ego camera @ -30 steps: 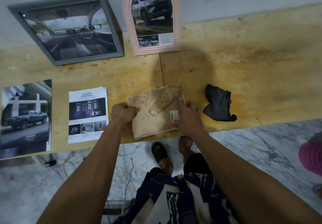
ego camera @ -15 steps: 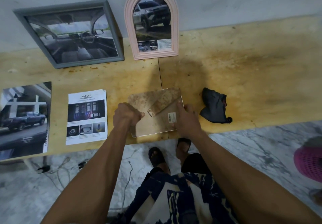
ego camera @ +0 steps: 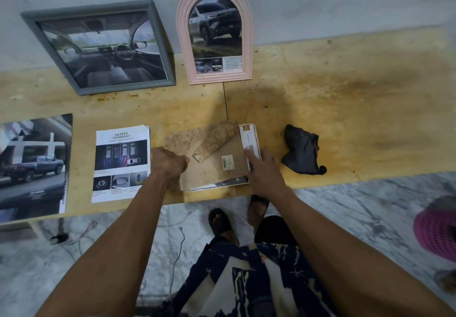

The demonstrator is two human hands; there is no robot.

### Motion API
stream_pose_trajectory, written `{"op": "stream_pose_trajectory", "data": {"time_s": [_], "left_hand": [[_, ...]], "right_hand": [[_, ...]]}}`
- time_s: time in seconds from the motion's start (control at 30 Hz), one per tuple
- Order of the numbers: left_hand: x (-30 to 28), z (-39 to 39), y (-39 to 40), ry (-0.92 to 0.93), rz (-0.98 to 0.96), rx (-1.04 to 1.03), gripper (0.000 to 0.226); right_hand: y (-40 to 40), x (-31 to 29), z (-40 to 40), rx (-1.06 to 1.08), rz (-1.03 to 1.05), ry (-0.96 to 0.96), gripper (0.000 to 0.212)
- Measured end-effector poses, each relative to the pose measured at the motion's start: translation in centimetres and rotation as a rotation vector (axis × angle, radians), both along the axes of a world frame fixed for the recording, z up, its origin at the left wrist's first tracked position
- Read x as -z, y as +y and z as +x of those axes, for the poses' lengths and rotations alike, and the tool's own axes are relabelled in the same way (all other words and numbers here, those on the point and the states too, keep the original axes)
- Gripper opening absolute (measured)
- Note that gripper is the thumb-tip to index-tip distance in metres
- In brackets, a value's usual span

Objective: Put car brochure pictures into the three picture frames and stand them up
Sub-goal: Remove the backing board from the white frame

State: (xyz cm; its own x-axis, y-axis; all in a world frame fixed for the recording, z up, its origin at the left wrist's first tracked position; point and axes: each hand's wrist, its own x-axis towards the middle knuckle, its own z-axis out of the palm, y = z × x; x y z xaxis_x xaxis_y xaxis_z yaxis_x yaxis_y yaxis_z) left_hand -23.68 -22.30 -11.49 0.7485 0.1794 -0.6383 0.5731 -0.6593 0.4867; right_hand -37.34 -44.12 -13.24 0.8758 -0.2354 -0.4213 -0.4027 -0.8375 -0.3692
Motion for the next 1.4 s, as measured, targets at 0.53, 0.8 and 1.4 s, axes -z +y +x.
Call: {"op": "stream_pose_trajectory", "data": {"time_s": [0.53,0.8,1.4], "left_hand": [[-5.2,-0.6,3.6,-0.116,-0.255,-0.128,0.019],[-6.3,-0.3,-3.1,-0.022,-0.350,0.079,0.072],[-5.0,3.9,-27.4,-0.134,-0.119,0.350,0.094]], "right_hand": [[1.1,-5.4,1.5,0.386,0.231,-0.224,0.042],[0.1,-9.4,2.4,0.664,0.526,-0.220,0.042],[-24.7,-5.5,7.6,0.650,0.145,-0.069,0.065]]}}
